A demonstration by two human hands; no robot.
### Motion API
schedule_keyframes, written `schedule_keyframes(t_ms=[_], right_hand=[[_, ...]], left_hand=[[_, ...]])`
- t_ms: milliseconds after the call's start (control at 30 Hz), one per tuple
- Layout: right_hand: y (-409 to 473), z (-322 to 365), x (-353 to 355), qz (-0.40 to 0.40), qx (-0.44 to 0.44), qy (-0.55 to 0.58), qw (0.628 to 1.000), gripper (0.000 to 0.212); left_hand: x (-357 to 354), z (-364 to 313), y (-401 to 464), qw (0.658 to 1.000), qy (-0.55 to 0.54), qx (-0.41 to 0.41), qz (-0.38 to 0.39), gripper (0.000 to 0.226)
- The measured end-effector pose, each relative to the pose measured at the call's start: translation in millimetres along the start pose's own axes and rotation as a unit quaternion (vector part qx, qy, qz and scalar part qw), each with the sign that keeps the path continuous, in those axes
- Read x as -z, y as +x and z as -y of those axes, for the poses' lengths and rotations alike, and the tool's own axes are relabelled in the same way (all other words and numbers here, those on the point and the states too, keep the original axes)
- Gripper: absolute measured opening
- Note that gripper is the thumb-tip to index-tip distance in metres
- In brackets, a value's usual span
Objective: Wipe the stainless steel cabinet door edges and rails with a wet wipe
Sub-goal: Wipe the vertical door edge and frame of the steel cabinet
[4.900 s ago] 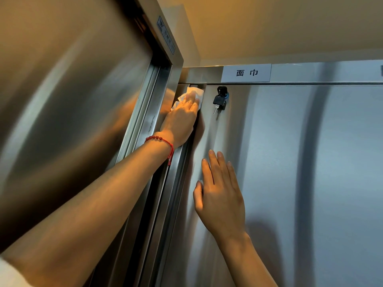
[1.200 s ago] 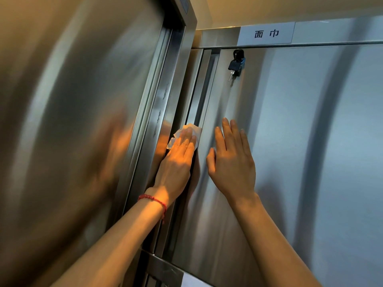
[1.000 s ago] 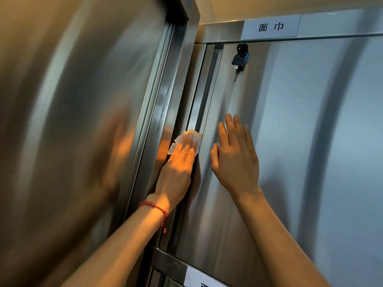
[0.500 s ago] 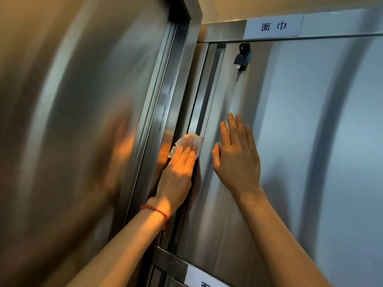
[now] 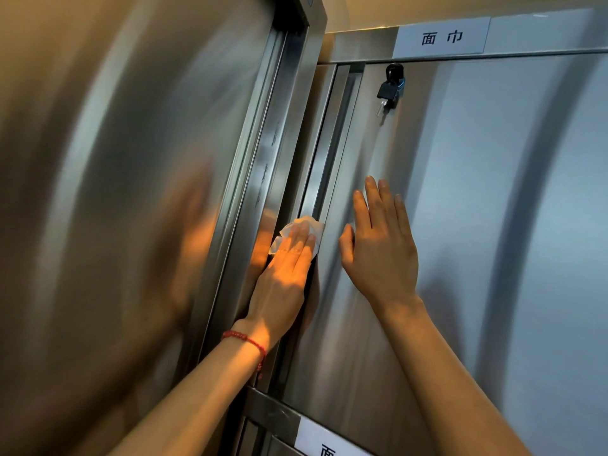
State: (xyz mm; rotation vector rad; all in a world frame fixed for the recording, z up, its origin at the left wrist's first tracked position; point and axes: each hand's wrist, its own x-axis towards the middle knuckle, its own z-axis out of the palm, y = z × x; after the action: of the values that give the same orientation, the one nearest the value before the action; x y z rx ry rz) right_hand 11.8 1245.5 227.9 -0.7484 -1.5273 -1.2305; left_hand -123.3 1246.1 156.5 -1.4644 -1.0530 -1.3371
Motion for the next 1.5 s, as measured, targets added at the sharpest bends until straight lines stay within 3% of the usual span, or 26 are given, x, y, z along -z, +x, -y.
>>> schedule_keyframes(t_ms=[533,1500], right_hand=[[0,0,2,0.0,0.003,0.002,1.0,0.046],[0,1,3,0.013,0.002,0.006,1.0,0.048]], left_hand=[[-2,-2,-14,0.999,0.011,-0.01,-0.038,0.045],[6,-5,-39,0.999,0.026,-0.026,-0.024,0.044]])
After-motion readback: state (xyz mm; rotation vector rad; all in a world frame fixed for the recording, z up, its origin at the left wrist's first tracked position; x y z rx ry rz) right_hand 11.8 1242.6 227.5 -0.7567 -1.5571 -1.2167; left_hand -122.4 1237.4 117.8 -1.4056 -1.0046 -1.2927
